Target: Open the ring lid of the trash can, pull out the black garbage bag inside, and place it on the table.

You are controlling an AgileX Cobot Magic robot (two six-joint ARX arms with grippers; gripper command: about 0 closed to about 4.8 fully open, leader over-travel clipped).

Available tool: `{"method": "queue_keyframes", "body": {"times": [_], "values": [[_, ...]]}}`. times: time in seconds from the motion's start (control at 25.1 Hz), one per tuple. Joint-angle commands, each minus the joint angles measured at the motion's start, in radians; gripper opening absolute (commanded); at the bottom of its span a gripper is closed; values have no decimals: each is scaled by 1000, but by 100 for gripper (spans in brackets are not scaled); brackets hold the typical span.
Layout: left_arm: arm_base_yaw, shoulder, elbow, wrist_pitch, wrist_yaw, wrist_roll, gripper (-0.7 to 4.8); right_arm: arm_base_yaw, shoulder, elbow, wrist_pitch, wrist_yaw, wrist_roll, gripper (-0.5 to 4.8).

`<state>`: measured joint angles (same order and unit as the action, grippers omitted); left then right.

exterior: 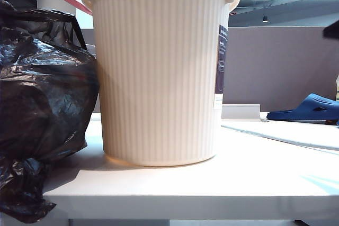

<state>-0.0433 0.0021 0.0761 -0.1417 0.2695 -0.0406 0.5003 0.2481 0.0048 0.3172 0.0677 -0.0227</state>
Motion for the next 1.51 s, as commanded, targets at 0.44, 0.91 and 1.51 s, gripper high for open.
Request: {"method": "queue_keyframes", "body": {"times": [0.44,0.91,1.51], "values": [[0,1,2,76,4,6,-5,-263,-180,0,15,2,3,41],[0,1,2,45,4,3,-5,-375,-245,0,15,2,3,41],[0,1,2,44,4,3,-5,-375,-245,0,15,2,3,41]]}}
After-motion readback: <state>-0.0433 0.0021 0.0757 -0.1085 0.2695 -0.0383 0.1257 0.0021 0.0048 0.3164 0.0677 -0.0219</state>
